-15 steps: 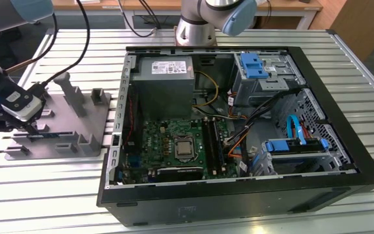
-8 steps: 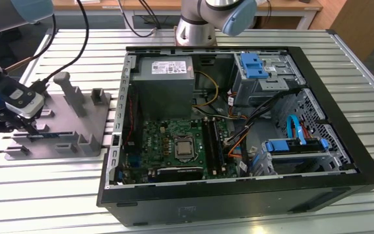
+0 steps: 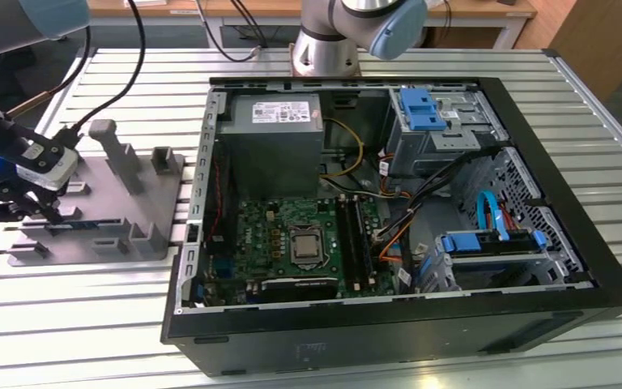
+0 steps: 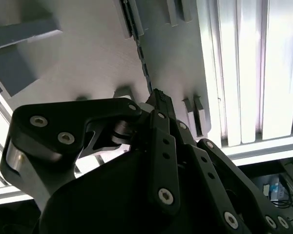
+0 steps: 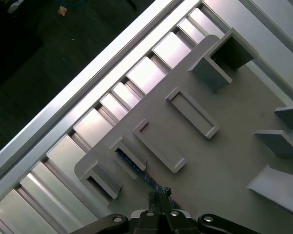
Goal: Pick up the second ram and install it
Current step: 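Pick up the second ram and move it above second insertion slot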
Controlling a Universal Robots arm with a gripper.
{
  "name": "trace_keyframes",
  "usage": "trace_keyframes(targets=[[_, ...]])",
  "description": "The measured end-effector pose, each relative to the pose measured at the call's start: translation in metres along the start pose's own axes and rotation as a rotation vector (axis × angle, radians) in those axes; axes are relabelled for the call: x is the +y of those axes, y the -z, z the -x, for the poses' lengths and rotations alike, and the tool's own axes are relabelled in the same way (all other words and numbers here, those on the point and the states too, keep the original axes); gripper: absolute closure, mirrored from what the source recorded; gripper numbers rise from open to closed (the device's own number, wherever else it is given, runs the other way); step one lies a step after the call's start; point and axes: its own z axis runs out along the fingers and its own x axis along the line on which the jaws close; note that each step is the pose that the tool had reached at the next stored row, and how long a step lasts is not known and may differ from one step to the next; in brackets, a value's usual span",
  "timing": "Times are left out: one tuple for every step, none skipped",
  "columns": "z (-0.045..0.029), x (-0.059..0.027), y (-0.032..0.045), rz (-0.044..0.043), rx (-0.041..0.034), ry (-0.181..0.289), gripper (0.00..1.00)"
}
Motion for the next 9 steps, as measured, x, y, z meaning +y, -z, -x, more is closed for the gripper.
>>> trace_keyframes(targets=[[0.0,0.0,0.0,0.0003,0.0005,0.013,0.9],[0.0,0.0,0.0,0.0007,0.001,0.025,0.9],[0.0,0.0,0.0,0.001,0.0014,0.038,0.9],[0.0,0.0,0.0,0.0013,0.0019,0.052,0.9],[0.0,0.0,-0.0001,0.0016,0.0022,0.065,0.9],[0.0,0.0,0.0,0.0019,0.0027,0.077,0.9],[0.0,0.0,0.0,0.0023,0.0031,0.089,0.9],[0.0,0.0,-0.0001,0.0026,0.0035,0.1,0.9],[0.0,0.0,-0.0001,0.0028,0.0039,0.111,0.9]])
